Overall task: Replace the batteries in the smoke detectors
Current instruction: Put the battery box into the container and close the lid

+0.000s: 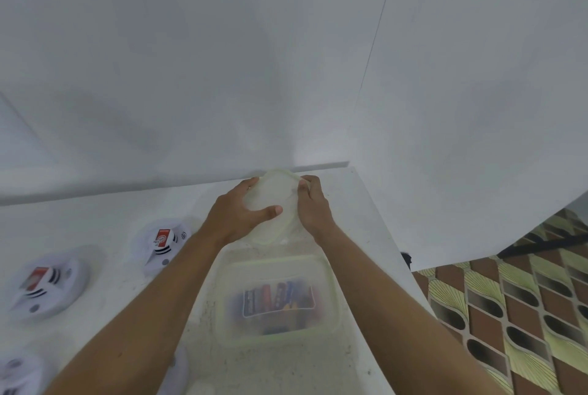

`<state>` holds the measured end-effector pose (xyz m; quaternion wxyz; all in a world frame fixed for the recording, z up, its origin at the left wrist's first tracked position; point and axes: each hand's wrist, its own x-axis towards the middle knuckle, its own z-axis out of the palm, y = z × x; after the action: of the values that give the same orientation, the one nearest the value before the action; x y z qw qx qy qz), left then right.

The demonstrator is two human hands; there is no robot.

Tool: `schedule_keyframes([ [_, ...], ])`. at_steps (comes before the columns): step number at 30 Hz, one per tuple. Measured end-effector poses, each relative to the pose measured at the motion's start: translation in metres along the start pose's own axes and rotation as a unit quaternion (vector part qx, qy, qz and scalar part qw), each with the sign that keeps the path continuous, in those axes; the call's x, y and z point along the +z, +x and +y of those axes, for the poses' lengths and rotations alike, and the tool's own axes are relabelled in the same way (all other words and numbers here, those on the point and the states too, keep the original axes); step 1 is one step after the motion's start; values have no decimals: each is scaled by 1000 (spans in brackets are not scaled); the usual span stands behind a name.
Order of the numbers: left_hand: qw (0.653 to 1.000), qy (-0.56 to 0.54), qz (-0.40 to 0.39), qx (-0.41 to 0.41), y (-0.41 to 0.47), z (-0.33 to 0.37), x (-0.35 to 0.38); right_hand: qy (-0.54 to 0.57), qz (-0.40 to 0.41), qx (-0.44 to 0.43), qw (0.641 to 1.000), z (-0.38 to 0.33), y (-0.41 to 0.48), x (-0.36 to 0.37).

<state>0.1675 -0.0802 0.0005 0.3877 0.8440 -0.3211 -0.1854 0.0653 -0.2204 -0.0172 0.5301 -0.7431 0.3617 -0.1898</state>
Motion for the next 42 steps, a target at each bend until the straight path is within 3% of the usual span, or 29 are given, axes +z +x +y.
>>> schedule_keyframes([
  [8, 999, 8, 23, -22, 2, 1, 4, 38, -55, 78, 995, -8, 7, -10],
  [11, 996, -3, 79, -50, 0, 4, 12, 83, -46, 115, 989, -10, 5, -10],
  [14, 982, -57, 153, -98, -3, 6, 16, 61, -62, 122, 989, -9, -1, -9],
  [17, 966, -172, 113, -154, -4, 6, 6, -11, -87, 90, 992, -12, -6, -9],
  [19, 966, -185, 60, -171, -6, 5, -7, -78, -76, 41, 993, -15, -5, -8],
  [22, 984, -81, 49, -148, -8, 0, -20, -141, -88, -10, 986, -20, -2, -7],
  [27, 981, 109, 128, -98, -11, -13, -19, -150, -167, -45, 974, -19, 8, -1],
  [32, 993, 71, 89, -18, -6, -27, -17, -150, -199, -61, 967, -19, 15, -3],
  [42, 996, -15, 80, -26, -5, -32, -17, -138, -199, -71, 968, -15, 19, 1],
])
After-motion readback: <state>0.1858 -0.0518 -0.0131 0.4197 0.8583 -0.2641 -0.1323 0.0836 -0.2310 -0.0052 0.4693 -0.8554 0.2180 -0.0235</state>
